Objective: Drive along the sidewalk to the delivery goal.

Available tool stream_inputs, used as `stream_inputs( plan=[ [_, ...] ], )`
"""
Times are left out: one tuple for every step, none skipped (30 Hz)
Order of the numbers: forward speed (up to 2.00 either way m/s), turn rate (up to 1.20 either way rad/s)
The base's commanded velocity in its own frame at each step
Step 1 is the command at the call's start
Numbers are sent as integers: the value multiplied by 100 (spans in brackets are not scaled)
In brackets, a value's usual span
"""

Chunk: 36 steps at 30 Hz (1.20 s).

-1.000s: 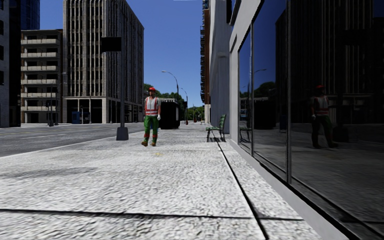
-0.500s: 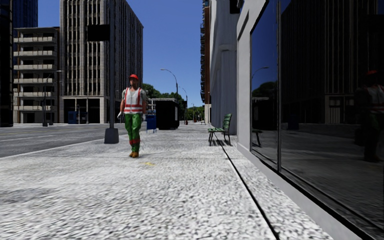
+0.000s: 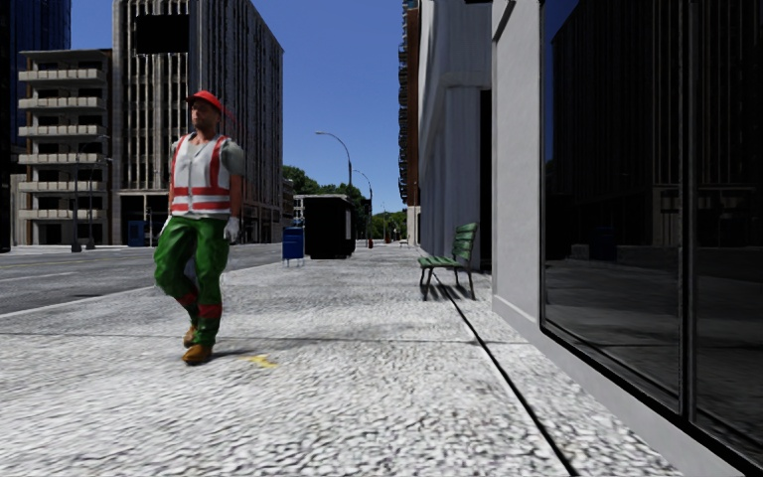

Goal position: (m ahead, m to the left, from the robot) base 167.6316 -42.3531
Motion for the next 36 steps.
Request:
stream_inputs(
  plan=[
    [200, 0],
    [200, 0],
    [200, 0],
    [200, 0],
    [200, 0],
    [200, 0],
    [200, 0],
    [200, 0],
    [200, 0],
    [200, 0],
    [200, 0],
    [200, 0],
    [200, 0],
    [200, 4],
    [200, 4],
    [200, 10],
    [200, 11],
    [200, 14],
    [200, 19],
    [200, 19],
    [200, 24],
    [200, 26],
    [200, 27],
    [200, 27],
    [200, 27],
    [200, 30],
    [200, 32],
    [200, 32],
    [200, 32],
    [200, 32],
    [200, 33],
    [200, 33],
    [200, 33],
    [200, 33],
    [200, 33],
    [200, 32]
  ],
)
